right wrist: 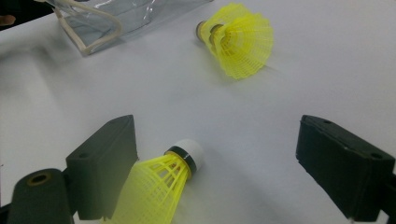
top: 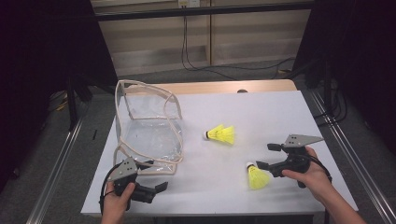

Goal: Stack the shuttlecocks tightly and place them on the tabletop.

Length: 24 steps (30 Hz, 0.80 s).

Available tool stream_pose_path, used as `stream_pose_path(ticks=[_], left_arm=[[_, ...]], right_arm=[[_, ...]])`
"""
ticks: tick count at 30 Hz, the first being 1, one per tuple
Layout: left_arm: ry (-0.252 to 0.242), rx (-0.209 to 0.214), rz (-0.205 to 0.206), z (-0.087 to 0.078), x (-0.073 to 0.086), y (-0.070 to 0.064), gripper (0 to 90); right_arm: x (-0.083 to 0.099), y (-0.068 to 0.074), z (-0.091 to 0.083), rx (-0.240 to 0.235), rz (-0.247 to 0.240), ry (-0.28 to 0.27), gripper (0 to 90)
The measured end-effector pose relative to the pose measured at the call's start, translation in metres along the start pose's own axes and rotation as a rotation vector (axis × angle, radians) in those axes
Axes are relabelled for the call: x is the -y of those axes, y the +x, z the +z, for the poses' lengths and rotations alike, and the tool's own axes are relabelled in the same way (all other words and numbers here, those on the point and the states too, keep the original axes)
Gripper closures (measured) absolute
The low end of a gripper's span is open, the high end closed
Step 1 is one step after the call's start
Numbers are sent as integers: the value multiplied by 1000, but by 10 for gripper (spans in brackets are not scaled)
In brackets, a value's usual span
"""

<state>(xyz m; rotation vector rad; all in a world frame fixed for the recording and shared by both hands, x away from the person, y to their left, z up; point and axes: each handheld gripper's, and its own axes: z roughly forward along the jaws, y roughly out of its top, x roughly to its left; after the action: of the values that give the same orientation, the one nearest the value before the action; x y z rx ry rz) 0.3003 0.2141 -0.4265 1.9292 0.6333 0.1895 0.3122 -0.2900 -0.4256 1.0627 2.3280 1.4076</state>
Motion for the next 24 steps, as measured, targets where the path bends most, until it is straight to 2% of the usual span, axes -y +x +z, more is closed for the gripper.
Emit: stream_pose_path(ticks=[9,24], left_arm=[[-2,-1,0,0,0,0,33],[0,1,0,1,0,0,34]], right_arm=[[2,1,-2,-13,-2,2,107],[7,9,1,-56,-55,25,64]])
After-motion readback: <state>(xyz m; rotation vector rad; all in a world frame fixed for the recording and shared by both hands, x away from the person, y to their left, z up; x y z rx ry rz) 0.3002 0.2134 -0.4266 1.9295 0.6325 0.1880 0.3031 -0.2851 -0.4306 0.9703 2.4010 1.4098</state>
